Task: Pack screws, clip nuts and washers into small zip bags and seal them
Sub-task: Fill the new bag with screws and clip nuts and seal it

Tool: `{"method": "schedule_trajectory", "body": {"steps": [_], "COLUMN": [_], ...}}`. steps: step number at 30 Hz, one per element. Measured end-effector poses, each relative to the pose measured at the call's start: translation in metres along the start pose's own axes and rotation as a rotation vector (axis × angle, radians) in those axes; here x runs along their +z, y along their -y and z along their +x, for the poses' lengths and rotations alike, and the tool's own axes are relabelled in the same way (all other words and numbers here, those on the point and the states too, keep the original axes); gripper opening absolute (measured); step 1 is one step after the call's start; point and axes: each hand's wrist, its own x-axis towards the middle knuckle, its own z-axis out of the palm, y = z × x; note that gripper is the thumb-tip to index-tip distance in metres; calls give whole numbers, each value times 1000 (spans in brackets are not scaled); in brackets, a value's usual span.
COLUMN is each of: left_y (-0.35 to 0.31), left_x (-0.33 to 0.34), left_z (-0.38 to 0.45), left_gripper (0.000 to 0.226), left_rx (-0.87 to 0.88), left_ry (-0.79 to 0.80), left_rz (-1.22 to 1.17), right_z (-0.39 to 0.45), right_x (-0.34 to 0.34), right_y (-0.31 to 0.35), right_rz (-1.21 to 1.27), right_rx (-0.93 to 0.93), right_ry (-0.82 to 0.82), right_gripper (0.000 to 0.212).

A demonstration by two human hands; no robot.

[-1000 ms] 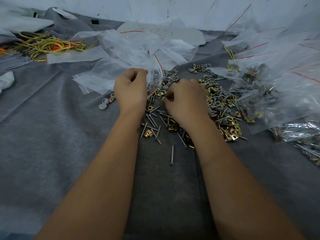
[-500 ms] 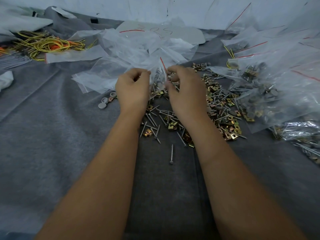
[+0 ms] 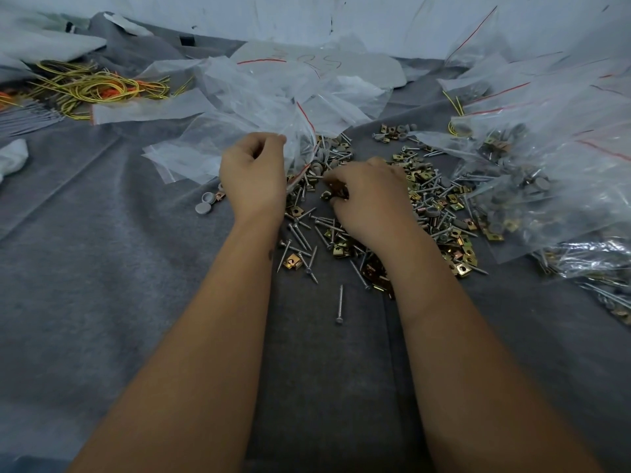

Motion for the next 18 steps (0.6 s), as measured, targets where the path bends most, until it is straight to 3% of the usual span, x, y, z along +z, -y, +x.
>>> {"method": "schedule_trajectory", "body": {"steps": [18], "left_y": [-3], "left_x": [0], "left_z": [-2], "left_gripper": [18], "left_rx": [-15], "left_ry": [19], "left_rz": [7], "right_z": [0], "right_x": [1], "right_y": [3], "right_rz": [-113], "right_rx": [14], "right_ry": [16], "right_gripper": [25]}}
